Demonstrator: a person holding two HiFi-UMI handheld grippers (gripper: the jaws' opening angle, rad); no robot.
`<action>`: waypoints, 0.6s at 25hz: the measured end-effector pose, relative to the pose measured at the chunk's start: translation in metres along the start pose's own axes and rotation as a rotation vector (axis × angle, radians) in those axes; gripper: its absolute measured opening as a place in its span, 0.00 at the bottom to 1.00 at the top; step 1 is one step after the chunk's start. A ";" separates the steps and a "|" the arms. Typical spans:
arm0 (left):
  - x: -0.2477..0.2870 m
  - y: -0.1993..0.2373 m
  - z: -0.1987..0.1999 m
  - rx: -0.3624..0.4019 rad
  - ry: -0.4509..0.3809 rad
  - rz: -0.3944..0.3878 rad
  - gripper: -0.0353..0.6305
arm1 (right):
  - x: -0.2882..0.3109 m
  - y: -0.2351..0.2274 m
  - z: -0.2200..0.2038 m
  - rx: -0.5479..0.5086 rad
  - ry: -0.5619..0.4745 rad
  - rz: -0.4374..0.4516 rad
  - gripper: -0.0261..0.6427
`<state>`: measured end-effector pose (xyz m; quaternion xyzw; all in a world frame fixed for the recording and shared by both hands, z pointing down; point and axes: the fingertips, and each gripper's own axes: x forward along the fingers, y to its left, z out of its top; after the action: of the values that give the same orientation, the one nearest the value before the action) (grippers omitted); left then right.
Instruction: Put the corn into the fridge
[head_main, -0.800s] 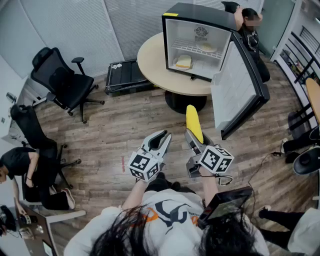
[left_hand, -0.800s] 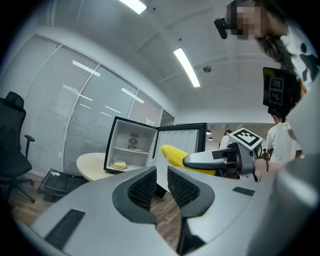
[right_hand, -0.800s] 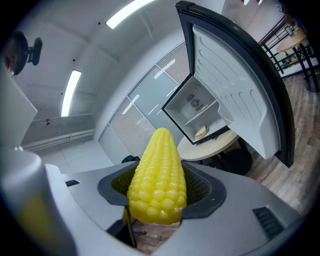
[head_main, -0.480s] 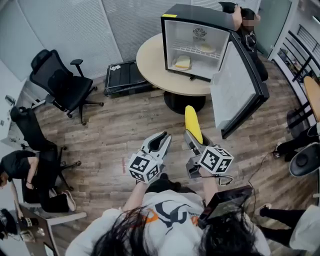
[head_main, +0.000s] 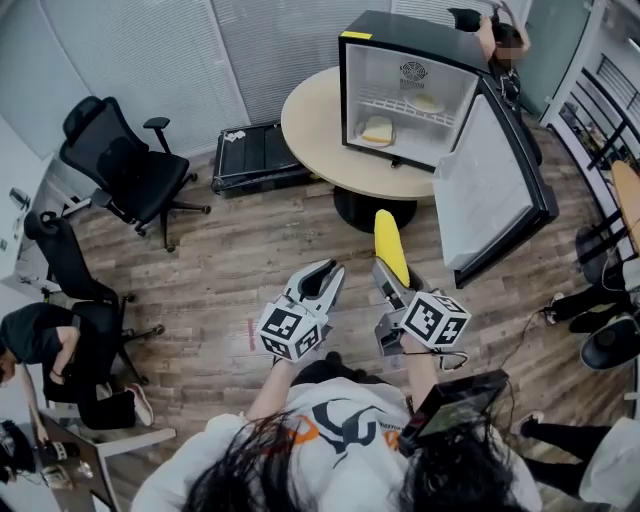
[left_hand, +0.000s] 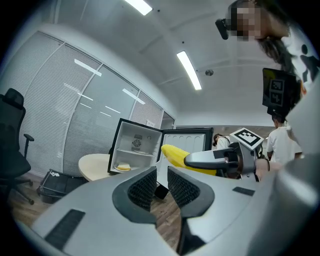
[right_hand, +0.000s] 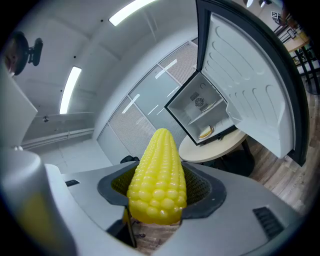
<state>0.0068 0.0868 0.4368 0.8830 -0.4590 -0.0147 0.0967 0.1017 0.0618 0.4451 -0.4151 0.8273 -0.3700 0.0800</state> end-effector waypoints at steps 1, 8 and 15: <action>0.001 0.004 0.000 0.004 0.005 -0.001 0.17 | 0.004 0.000 0.000 -0.001 0.002 -0.005 0.43; 0.004 0.038 0.001 -0.001 0.011 -0.009 0.17 | 0.034 0.001 -0.004 -0.007 0.008 -0.030 0.42; 0.014 0.062 -0.001 -0.009 0.022 -0.034 0.17 | 0.057 0.002 -0.006 -0.008 0.004 -0.048 0.42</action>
<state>-0.0357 0.0409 0.4503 0.8905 -0.4427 -0.0088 0.1051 0.0611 0.0229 0.4583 -0.4344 0.8187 -0.3694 0.0676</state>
